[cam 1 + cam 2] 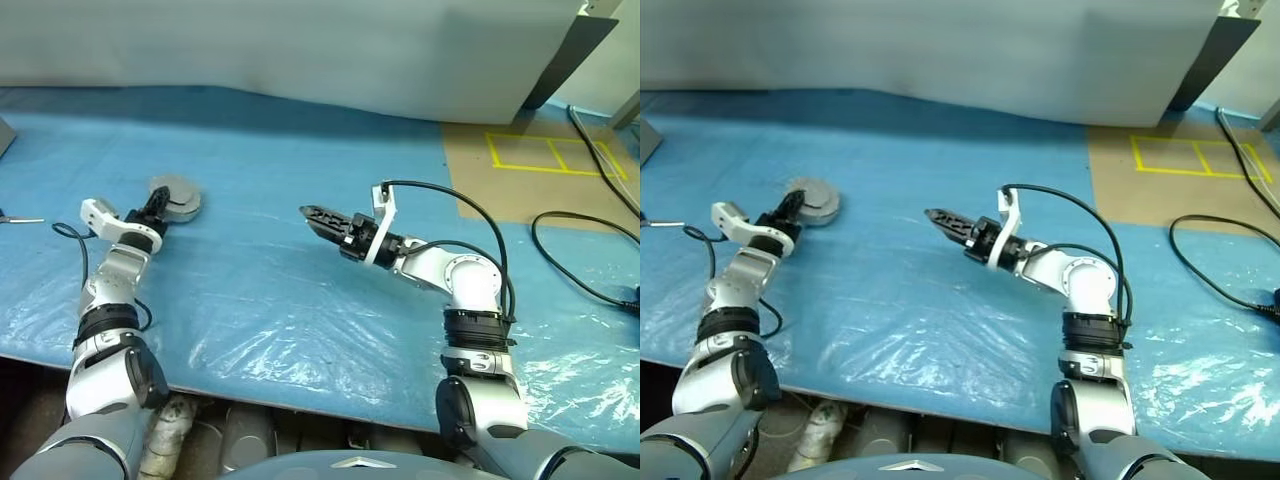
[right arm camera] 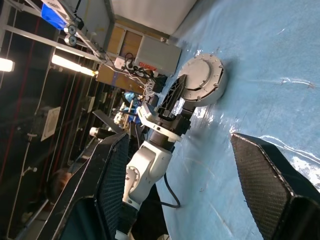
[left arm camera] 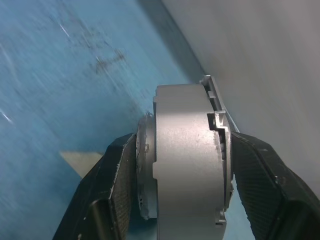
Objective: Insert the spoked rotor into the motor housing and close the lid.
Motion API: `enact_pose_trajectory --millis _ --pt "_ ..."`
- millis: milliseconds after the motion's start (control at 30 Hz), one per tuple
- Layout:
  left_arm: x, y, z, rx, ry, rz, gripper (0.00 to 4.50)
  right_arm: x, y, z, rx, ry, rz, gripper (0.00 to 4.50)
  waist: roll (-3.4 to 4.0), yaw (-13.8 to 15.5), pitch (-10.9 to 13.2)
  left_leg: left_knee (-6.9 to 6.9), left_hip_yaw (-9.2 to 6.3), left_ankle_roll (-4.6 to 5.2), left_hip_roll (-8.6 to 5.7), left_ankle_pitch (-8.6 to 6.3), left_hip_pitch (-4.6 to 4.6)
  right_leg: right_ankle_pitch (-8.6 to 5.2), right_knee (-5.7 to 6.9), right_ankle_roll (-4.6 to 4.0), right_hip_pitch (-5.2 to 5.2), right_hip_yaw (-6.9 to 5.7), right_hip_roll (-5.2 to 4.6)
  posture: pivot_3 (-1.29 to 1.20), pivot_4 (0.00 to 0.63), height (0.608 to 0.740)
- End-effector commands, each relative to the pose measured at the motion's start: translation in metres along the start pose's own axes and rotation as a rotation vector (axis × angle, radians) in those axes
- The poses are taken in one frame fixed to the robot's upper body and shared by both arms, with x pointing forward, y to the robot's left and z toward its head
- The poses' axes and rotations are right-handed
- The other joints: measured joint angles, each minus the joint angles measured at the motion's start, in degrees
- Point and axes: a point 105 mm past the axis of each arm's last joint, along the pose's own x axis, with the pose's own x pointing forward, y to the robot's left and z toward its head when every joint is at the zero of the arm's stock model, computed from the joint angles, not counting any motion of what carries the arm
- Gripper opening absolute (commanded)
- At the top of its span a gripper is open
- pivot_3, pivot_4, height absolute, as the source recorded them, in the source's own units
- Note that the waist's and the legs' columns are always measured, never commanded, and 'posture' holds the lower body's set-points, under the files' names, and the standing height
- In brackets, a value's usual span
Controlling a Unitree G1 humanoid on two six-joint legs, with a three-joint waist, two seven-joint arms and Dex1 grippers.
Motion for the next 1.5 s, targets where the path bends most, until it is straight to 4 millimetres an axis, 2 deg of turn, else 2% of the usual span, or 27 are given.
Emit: enact_pose_trajectory --millis 33,100,167,267,367,433,533,600,633,700,733,800,833,900,1000,1067,1167,1267,1367,1500 --pt "-0.006 0.019 0.031 0.068 -0.090 0.082 2.49 -0.001 0.009 0.002 -0.025 -0.008 0.030 3.36 0.00 0.00 0.00 0.00 0.00 0.00 0.00 0.00 0.02 0.00 0.00 -0.01 0.00 0.00 0.00 0.00 0.150 0.740" --pt "-0.009 0.023 0.028 0.088 -0.070 0.081 2.49 -0.001 0.009 0.001 -0.024 -0.008 0.030 3.36 0.00 0.08 0.00 0.00 0.00 0.00 -0.01 0.00 0.07 0.00 -0.01 -0.01 0.06 0.00 -0.02 0.00 0.150 0.740" --pt "-0.013 0.033 0.027 0.129 -0.054 0.116 3.22 -0.001 0.009 0.000 -0.022 -0.005 0.032 3.36 0.01 0.19 0.00 -0.01 0.00 0.00 -0.02 0.00 0.16 0.00 -0.01 -0.01 0.17 -0.01 -0.06 0.00 0.150 0.740" --pt "-0.022 0.054 0.039 0.170 -0.075 0.234 4.12 0.001 0.010 -0.001 -0.020 0.001 0.041 3.36 0.00 0.21 -0.01 0.00 0.01 0.00 -0.03 0.00 0.20 0.00 -0.01 0.00 0.22 -0.01 -0.11 0.00 0.150 0.740" --pt "-0.035 0.071 0.054 0.201 -0.086 0.312 4.12 0.002 0.011 -0.002 -0.015 0.000 0.049 3.36 0.01 -0.19 -0.01 -0.04 0.03 -0.01 -0.01 0.00 0.41 0.02 0.03 -0.04 0.31 0.01 -0.10 0.00 0.150 0.740" --pt "-0.047 0.084 0.074 0.227 -0.127 0.379 4.12 0.004 0.012 -0.003 -0.013 0.001 0.055 3.36 0.02 -0.32 -0.01 -0.06 0.03 -0.01 -0.01 0.00 0.44 0.02 0.03 -0.04 0.31 0.01 -0.10 0.00 0.150 0.740" --pt "-0.061 0.090 0.103 0.238 -0.201 0.420 4.12 0.005 0.012 -0.004 -0.014 0.000 0.060 3.36 0.01 -0.25 -0.01 -0.08 0.03 -0.01 -0.02 0.00 0.42 0.02 -0.02 -0.04 0.32 0.01 -0.11 0.00 0.150 0.740" --pt "-0.067 0.085 0.127 0.255 -0.264 0.408 4.12 0.005 0.013 -0.004 -0.016 -0.004 0.063 3.36 0.01 0.06 0.00 -0.10 0.03 -0.01 -0.01 0.00 0.40 0.02 -0.06 -0.04 0.32 -0.01 -0.11 0.00 0.150 0.740" --pt "-0.063 0.074 0.135 0.251 -0.279 0.343 4.12 0.005 0.013 -0.003 -0.022 -0.007 0.060 3.36 0.00 0.16 -0.01 -0.10 0.03 -0.01 -0.01 0.00 0.39 0.02 -0.07 -0.04 0.32 -0.02 -0.11 0.00 0.150 0.740" --pt "-0.056 0.056 0.142 0.254 -0.282 0.244 4.12 0.004 0.013 -0.002 -0.042 -0.014 0.054 3.36 -0.02 0.59 -0.01 -0.11 0.02 -0.01 0.01 0.00 0.35 0.02 -0.07 -0.05 0.32 -0.06 -0.12 0.00 0.150 0.740" --pt "-0.048 0.040 0.140 0.274 -0.253 0.165 4.12 0.002 0.013 0.000 -0.066 -0.023 0.044 3.36 -0.01 0.83 0.00 -0.10 0.02 -0.01 0.00 0.00 0.35 0.01 -0.07 -0.05 0.33 -0.06 -0.14 0.00 0.150 0.740" --pt "-0.025 -0.018 0.121 0.348 -0.135 -0.111 4.12 -0.004 0.015 0.010 -0.180 -0.047 0.009 3.36 -0.02 1.68 0.00 -0.09 0.02 -0.01 -0.03 0.00 0.34 0.01 -0.07 -0.05 0.39 -0.08 -0.23 0.00 0.150 0.740" --pt "-0.017 -0.050 0.105 0.408 -0.065 -0.254 4.12 -0.008 0.017 0.015 -0.242 -0.061 -0.007 3.36 -0.01 2.13 0.02 -0.04 0.03 -0.01 -0.02 0.00 0.31 0.02 -0.06 -0.04 0.41 -0.12 -0.26 0.00 0.150 0.740" --pt "-0.014 -0.095 0.071 0.525 0.048 -0.449 4.12 -0.013 0.018 0.023 -0.369 -0.083 -0.049 3.36 -0.01 2.41 0.02 0.05 0.08 -0.01 0.01 0.00 0.22 0.02 -0.04 -0.04 0.45 -0.21 -0.40 0.00 0.150 0.740" --pt "-0.019 -0.146 0.013 0.702 0.208 -0.689 4.12 -0.022 0.019 0.033 -0.570 -0.108 -0.120 3.36 -0.01 1.98 0.02 0.15 0.15 -0.01 -0.06 0.00 0.22 0.03 -0.02 -0.03 0.48 -0.19 -0.47 0.00 0.150 0.740" --pt "-0.032 -0.168 -0.027 0.779 0.329 -0.852 4.12 -0.029 0.015 0.040 -0.677 -0.121 -0.187 3.36 -0.01 1.59 0.02 0.12 0.16 -0.01 -0.05 0.01 0.23 0.03 -0.01 -0.02 0.45 -0.18 -0.42 0.00 0.150 0.740" --pt "-0.052 -0.178 -0.079 0.873 0.488 -1.019 4.12 -0.040 0.007 0.050 -0.864 -0.120 -0.304 3.36 0.01 0.32 0.03 0.05 0.16 -0.01 0.01 0.01 0.18 0.02 -0.02 -0.04 0.30 -0.10 -0.23 0.00 0.150 0.740" --pt "-0.061 -0.174 -0.107 0.924 0.562 -1.096 4.12 -0.049 0.003 0.050 -0.953 -0.108 -0.358 3.36 0.02 -0.57 0.03 0.00 0.16 -0.01 0.05 0.01 0.11 0.02 -0.02 -0.04 0.18 -0.04 -0.10 0.00 0.150 0.740" --pt "-0.064 -0.176 -0.118 0.927 0.585 -1.129 4.12 -0.058 -0.003 0.050 -0.955 -0.122 -0.406 3.36 0.02 -1.04 0.04 -0.02 0.15 -0.01 0.05 0.01 0.12 0.02 -0.03 -0.04 0.18 -0.03 -0.07 0.00 0.150 0.740" --pt "-0.063 -0.182 -0.123 0.913 0.585 -1.136 4.12 -0.065 -0.010 0.049 -0.936 -0.146 -0.462 3.36 0.03 -1.01 0.04 0.10 0.14 0.00 0.01 0.01 0.13 0.02 0.01 -0.04 0.25 -0.02 -0.14 0.00 0.150 0.740"
